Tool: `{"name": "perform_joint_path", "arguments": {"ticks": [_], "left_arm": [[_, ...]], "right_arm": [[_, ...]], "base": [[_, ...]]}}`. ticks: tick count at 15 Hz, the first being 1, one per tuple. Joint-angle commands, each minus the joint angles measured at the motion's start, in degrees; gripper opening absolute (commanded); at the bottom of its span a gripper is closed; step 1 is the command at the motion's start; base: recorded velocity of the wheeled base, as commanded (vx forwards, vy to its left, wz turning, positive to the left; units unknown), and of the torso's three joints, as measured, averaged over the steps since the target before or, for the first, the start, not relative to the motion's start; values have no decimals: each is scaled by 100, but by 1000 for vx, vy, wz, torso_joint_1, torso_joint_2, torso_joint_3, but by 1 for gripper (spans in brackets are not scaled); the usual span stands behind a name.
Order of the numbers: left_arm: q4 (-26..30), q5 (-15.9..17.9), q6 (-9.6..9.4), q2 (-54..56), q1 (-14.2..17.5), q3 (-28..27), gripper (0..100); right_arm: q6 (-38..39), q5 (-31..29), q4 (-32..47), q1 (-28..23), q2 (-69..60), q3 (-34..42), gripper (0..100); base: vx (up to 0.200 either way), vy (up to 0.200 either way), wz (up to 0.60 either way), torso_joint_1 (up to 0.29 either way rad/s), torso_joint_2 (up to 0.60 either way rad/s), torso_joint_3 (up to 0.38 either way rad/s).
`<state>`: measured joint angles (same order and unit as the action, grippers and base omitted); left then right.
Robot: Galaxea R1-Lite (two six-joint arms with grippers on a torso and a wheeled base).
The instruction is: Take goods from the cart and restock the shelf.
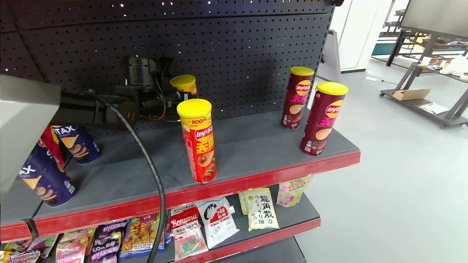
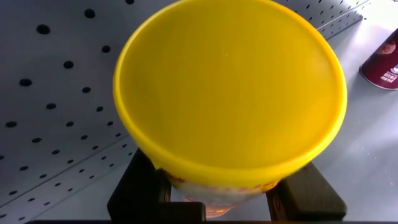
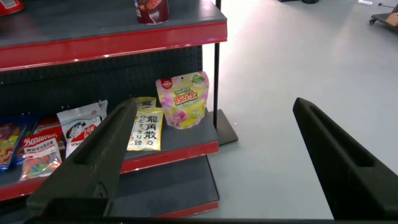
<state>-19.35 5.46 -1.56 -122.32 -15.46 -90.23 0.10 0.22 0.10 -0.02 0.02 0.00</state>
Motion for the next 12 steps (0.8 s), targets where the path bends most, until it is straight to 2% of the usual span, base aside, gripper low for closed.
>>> {"name": "perform_joint_path", "arguments": {"ticks": [1,4,5,12], "left_arm": [[10,-1,-2,-134,-1,-100,0],[1,-1,-2,-169,-10,-117,0],[1,-1,-2,-169,-10,-126,100],[71,-10,15,77,8,-3,100]], "right_arm": [[-1,4,-1,-6,-2,0,100],[-1,4,-1,2,-2,0,100],[-1,4,-1,2,-2,0,100],[-1,4,-1,2,-2,0,100]], "base": [[0,0,0,0,0,0],[0,0,0,0,0,0],[0,0,0,0,0,0],[0,0,0,0,0,0]]}}
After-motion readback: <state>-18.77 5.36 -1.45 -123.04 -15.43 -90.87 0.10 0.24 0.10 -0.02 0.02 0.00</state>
